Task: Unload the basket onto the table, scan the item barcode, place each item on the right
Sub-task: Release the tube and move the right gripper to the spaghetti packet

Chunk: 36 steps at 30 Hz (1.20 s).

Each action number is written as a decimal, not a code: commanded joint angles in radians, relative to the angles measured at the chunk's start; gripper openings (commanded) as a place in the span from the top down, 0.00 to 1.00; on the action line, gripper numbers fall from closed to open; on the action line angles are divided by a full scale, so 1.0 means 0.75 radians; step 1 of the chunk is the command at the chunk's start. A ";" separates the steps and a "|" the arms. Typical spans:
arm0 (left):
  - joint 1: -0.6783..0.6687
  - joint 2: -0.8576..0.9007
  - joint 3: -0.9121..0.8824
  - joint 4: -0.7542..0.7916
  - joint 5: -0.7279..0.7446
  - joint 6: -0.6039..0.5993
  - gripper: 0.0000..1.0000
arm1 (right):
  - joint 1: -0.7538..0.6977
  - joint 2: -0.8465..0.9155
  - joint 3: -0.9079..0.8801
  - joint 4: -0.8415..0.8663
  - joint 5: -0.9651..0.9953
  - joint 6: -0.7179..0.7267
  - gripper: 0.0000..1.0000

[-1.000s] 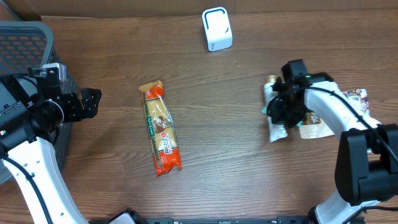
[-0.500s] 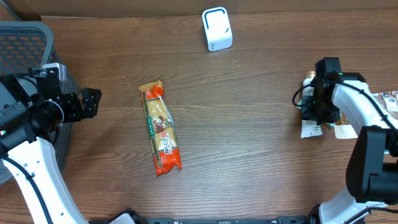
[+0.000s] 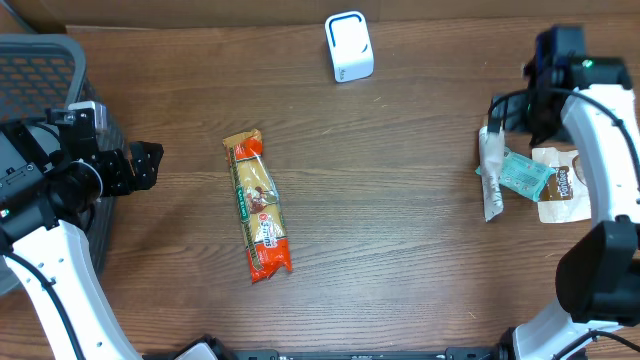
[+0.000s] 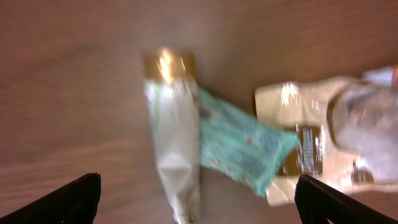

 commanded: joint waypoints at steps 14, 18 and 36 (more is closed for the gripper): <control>0.003 0.002 -0.001 0.002 0.020 0.019 0.01 | 0.377 0.027 -0.261 0.454 -1.105 0.001 0.05; 0.003 0.002 -0.001 0.002 0.020 0.019 0.01 | 0.558 0.027 -0.382 0.641 -1.081 0.038 0.10; 0.003 0.002 -0.001 0.002 0.020 0.019 0.00 | 0.992 0.246 -0.524 1.169 -0.873 0.420 0.13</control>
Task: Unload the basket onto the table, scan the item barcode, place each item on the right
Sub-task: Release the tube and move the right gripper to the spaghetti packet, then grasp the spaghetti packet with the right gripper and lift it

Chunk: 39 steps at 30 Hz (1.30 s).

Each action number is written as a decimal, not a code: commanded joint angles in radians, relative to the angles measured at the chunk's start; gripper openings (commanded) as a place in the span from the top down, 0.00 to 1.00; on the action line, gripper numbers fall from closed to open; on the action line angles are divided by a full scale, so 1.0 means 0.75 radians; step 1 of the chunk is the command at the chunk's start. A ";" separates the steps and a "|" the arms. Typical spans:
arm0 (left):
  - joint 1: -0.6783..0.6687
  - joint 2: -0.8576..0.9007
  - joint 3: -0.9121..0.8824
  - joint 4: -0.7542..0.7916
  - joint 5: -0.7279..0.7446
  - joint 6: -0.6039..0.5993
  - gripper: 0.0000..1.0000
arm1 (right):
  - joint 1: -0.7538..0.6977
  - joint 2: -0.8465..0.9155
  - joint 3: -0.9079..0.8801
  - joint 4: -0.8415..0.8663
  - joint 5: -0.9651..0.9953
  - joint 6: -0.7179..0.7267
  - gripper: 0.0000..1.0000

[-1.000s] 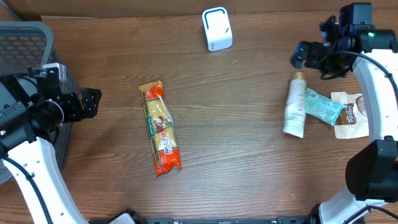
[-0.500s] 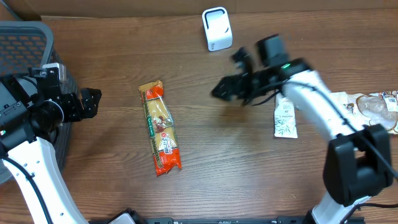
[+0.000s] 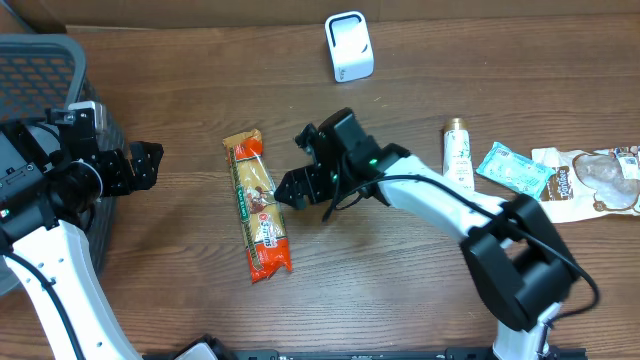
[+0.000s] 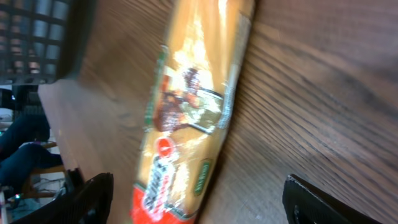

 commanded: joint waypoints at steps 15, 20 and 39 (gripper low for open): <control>0.003 0.002 -0.001 0.002 0.020 0.020 0.00 | 0.132 0.215 -0.014 0.213 0.021 0.098 0.21; 0.003 0.002 -0.001 0.002 0.020 0.020 0.00 | 0.169 0.282 -0.014 0.277 0.045 0.230 0.22; 0.003 0.002 -0.001 0.003 0.020 0.020 0.01 | 0.142 0.268 -0.011 0.321 -0.124 0.297 0.96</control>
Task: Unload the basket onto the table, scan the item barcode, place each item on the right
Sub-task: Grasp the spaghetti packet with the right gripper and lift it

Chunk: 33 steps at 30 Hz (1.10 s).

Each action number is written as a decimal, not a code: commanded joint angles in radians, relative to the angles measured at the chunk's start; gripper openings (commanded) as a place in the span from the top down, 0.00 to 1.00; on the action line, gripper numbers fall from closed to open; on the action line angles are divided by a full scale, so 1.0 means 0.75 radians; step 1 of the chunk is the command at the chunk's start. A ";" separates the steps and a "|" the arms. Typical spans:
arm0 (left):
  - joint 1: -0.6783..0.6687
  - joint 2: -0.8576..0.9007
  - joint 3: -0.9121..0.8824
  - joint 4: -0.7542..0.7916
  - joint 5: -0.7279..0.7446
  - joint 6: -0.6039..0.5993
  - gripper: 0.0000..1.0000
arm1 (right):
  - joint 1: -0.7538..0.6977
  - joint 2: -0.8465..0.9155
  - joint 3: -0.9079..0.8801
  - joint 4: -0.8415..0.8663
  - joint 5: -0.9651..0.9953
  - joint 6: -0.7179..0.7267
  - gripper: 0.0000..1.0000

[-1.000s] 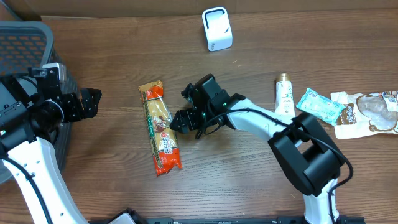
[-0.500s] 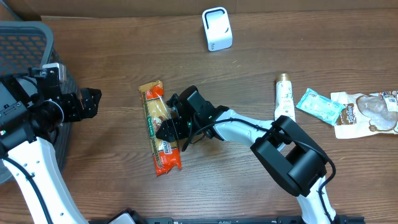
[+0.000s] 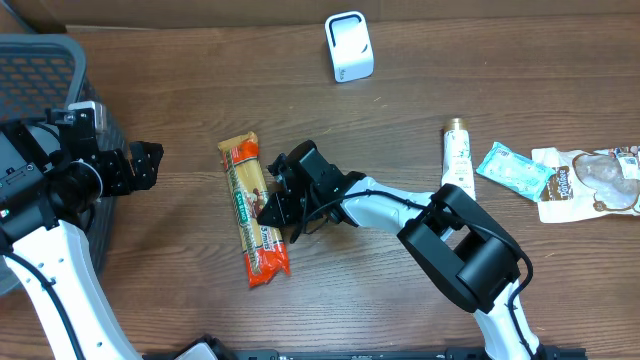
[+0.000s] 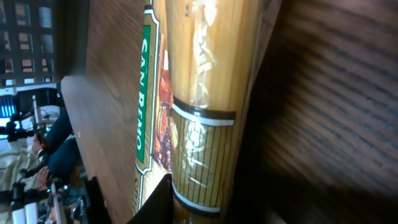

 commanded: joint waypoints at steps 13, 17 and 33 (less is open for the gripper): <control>0.003 0.002 -0.001 0.002 0.020 0.019 0.00 | -0.147 -0.562 -0.012 -0.593 0.621 -0.358 0.96; 0.003 0.002 -0.001 0.003 0.020 0.019 0.00 | -0.117 -0.645 -0.012 -0.837 0.979 -0.379 0.96; 0.003 0.002 -0.001 0.002 0.020 0.019 0.00 | -0.004 -0.475 -0.014 -1.103 1.458 -0.378 0.80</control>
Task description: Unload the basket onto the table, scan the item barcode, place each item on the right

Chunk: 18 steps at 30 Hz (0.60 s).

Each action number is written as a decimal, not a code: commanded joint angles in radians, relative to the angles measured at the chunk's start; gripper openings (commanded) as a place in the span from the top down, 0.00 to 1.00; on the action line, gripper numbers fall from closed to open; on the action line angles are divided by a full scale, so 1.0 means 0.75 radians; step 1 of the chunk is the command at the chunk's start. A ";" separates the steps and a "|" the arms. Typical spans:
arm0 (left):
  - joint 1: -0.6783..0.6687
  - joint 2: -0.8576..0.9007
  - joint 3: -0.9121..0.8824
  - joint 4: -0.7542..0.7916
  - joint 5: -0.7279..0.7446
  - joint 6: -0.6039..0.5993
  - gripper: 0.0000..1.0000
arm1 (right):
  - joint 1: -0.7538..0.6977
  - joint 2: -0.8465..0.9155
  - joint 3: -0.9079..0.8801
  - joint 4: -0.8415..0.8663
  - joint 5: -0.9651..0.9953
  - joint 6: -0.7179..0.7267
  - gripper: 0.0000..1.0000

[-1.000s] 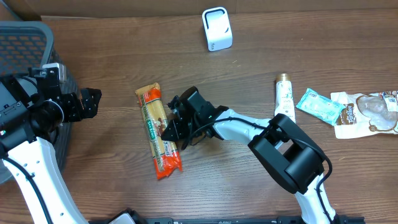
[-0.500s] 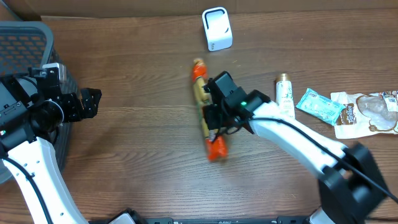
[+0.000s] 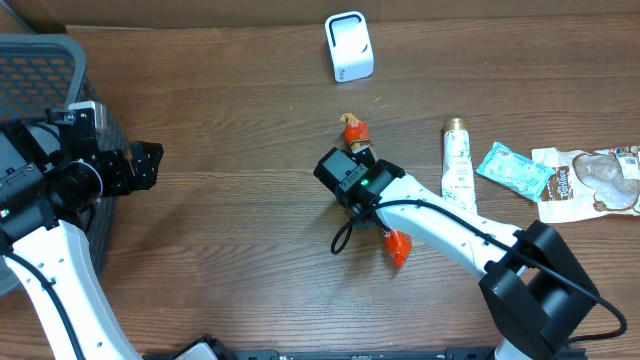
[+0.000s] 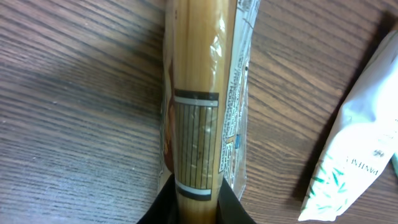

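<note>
The item is a long orange-and-red pasta packet (image 3: 354, 129), held off the table near the middle in the overhead view. My right gripper (image 3: 372, 198) is shut on it around its middle, and the arm hides most of its length. In the right wrist view the packet (image 4: 198, 93) runs straight up from between the black jaws of the right gripper (image 4: 196, 208), showing its striped panel and a printed label side. The white barcode scanner (image 3: 349, 46) stands at the far edge. My left gripper (image 3: 143, 165) hangs open at the far left, holding nothing.
A dark mesh basket (image 3: 40, 70) fills the left edge beside the left arm. A white-and-green tube (image 3: 457, 158), a teal packet (image 3: 515, 170) and a beige pouch (image 3: 585, 185) lie at the right. The tube (image 4: 354, 155) lies just right of the held packet.
The pasta packet was lying at centre-left with my right gripper at its side. It is now off the table in the shut right gripper, further right, near the tube. The left arm is unchanged.
My right gripper first hung open over the pile of items at the far right. Then it was open beside the pasta packet at centre-left, then down against the packet's side. Now it holds the packet raised near the table's middle.
</note>
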 commanded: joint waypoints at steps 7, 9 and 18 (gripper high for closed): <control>0.003 0.002 -0.001 0.002 0.020 0.020 0.01 | 0.020 -0.026 0.021 0.058 -0.365 -0.086 0.51; 0.003 0.002 -0.001 0.002 0.020 0.020 0.00 | 0.020 -0.026 0.021 0.072 -0.558 -0.143 0.48; 0.003 0.002 -0.001 0.002 0.020 0.020 0.00 | 0.005 -0.028 0.030 0.106 -0.970 -0.311 0.33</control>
